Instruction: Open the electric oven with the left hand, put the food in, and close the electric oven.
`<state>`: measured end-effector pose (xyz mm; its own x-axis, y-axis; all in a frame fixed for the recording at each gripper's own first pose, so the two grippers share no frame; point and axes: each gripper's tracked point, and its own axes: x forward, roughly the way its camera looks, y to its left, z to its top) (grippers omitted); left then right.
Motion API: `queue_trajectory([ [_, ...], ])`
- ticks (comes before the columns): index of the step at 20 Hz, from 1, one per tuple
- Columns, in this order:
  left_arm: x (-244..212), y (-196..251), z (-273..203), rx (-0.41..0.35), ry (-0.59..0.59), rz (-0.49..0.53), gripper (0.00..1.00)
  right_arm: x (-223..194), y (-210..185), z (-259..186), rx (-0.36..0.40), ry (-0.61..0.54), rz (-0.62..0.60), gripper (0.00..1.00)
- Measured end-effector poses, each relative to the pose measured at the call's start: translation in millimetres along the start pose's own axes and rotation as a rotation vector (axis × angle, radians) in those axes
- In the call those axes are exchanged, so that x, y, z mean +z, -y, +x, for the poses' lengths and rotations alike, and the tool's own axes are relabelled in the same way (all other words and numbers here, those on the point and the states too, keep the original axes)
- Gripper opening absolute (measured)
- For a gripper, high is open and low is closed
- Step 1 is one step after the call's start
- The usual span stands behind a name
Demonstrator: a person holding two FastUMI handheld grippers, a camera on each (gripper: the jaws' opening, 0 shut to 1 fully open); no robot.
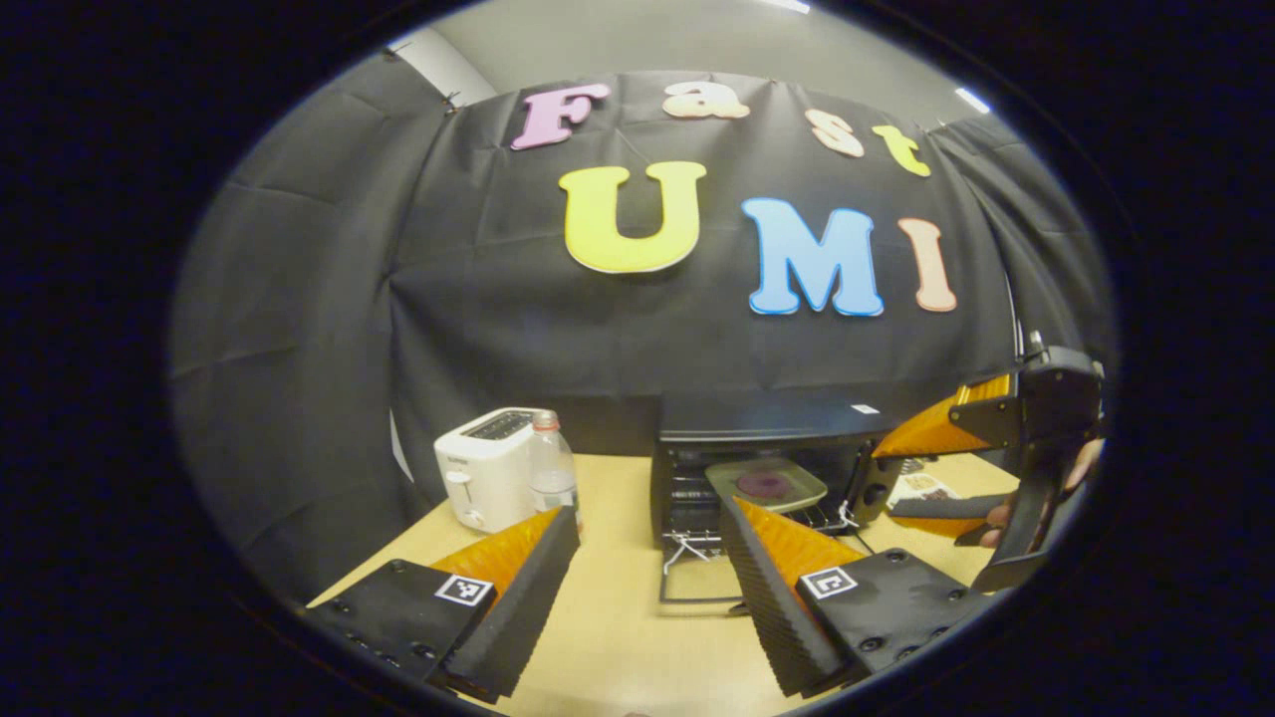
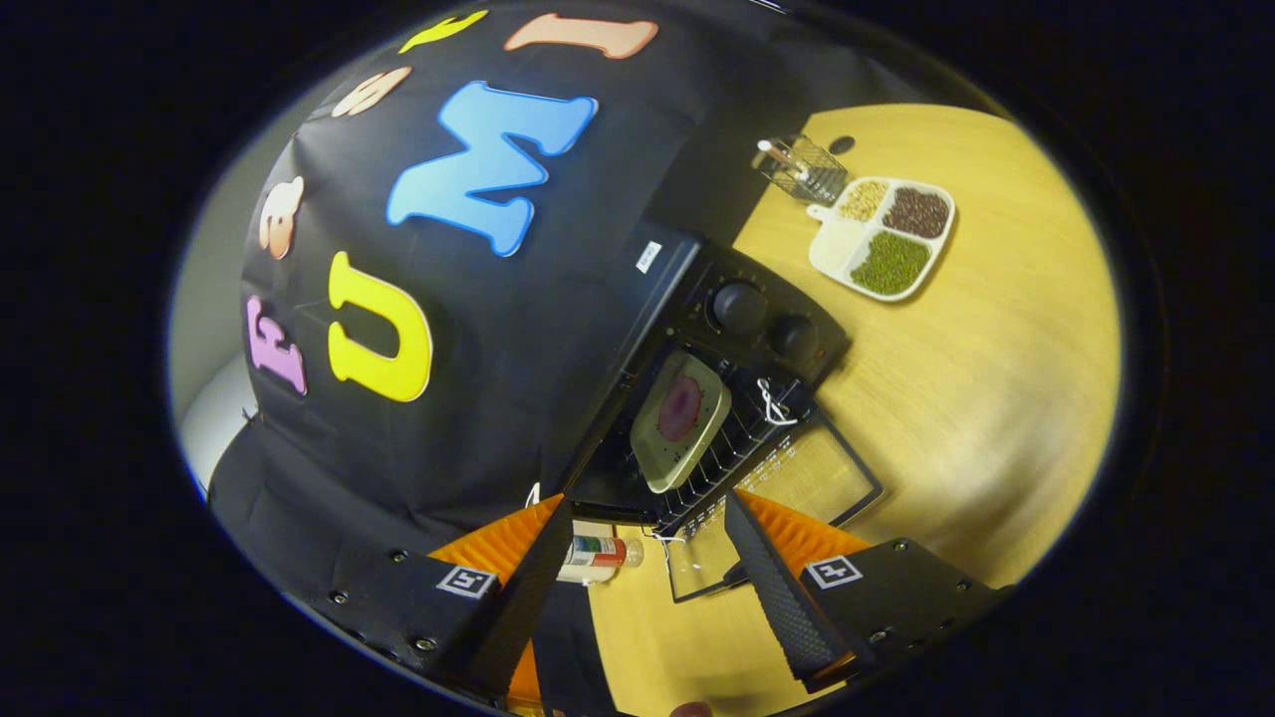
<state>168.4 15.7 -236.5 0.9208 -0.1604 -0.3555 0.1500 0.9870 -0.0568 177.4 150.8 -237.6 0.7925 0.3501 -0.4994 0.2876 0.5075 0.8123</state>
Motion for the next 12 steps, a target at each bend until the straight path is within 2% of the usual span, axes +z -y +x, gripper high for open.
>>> queue_trajectory([
  [3, -21, 29, 3, -0.051, -0.051, 0.004, 0.9, 15, 4, -32, 0.001, 0.046, -0.137, 0.97],
  [4, -26, 35, 5, -0.062, -0.065, 0.0, 1.0, 20, 7, -42, -0.005, 0.063, -0.182, 0.97],
  [7, -42, 55, 9, -0.099, -0.098, 0.0, 1.0, 32, 16, -67, -0.027, 0.105, -0.324, 0.97],
  [8, -49, 60, 11, -0.114, -0.111, 0.003, 0.91, 35, 20, -77, -0.037, 0.124, -0.371, 0.97],
  [9, -56, 67, 15, -0.13, -0.128, 0.003, 0.91, 41, 25, -86, -0.054, 0.144, -0.416, 0.97],
  [11, -76, 82, 18, -0.171, -0.182, -0.012, 1.0, 52, 32, -103, -0.083, 0.184, -0.514, 0.97],
  [12, -87, 89, 21, -0.188, -0.212, -0.017, 0.96, 59, 37, -112, -0.106, 0.21, -0.566, 0.97],
])
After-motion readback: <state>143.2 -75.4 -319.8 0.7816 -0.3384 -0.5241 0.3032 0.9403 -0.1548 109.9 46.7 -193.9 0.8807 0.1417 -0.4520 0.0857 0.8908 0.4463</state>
